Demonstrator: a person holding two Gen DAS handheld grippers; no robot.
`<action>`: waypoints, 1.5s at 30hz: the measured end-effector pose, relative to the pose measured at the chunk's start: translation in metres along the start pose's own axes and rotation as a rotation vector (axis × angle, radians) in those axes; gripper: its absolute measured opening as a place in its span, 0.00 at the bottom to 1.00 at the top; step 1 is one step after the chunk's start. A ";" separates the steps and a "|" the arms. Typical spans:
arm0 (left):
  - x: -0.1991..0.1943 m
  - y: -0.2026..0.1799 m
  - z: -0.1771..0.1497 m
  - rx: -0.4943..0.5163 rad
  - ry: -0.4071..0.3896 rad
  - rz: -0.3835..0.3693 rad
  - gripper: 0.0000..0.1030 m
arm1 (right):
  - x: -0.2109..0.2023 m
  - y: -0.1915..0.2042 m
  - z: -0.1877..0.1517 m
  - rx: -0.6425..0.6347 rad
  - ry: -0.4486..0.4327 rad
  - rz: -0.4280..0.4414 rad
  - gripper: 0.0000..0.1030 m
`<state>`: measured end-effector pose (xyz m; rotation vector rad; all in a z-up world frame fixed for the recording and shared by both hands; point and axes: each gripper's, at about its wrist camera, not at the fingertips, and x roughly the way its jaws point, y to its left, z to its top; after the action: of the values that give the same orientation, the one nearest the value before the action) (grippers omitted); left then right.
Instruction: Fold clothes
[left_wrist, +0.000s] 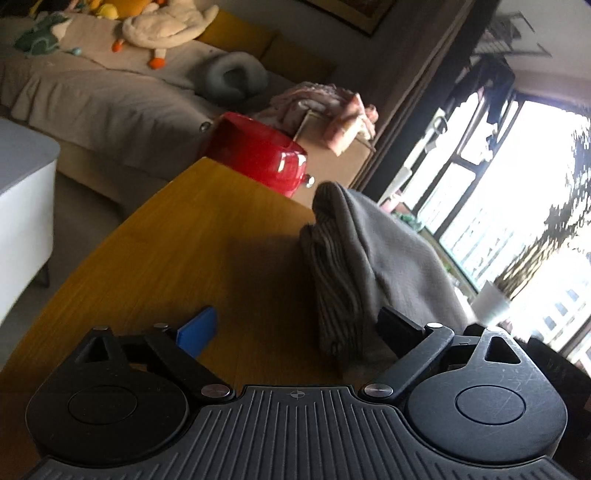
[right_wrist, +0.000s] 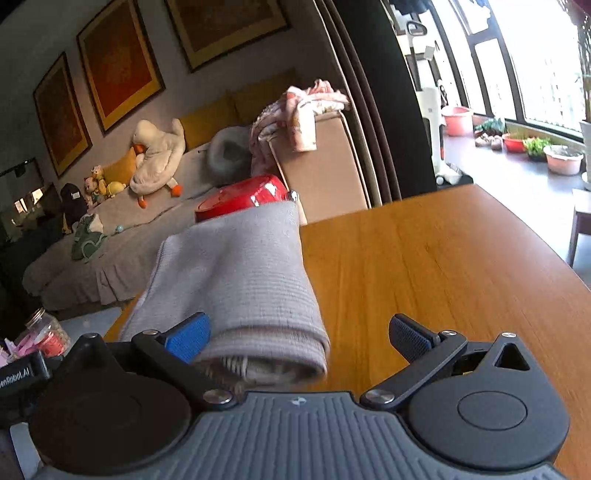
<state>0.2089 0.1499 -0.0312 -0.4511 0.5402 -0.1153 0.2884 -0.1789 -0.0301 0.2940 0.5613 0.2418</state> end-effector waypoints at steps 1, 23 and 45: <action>-0.005 -0.003 -0.005 0.014 0.006 0.006 0.97 | -0.002 -0.001 -0.002 0.005 0.024 -0.014 1.00; -0.049 -0.072 -0.067 0.286 0.128 0.390 1.00 | -0.045 0.023 -0.047 -0.267 0.192 -0.201 1.00; -0.043 -0.076 -0.064 0.310 0.132 0.355 1.00 | -0.046 0.021 -0.046 -0.267 0.192 -0.199 1.00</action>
<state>0.1400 0.0666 -0.0263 -0.0418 0.7116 0.1121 0.2222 -0.1636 -0.0382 -0.0454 0.7347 0.1499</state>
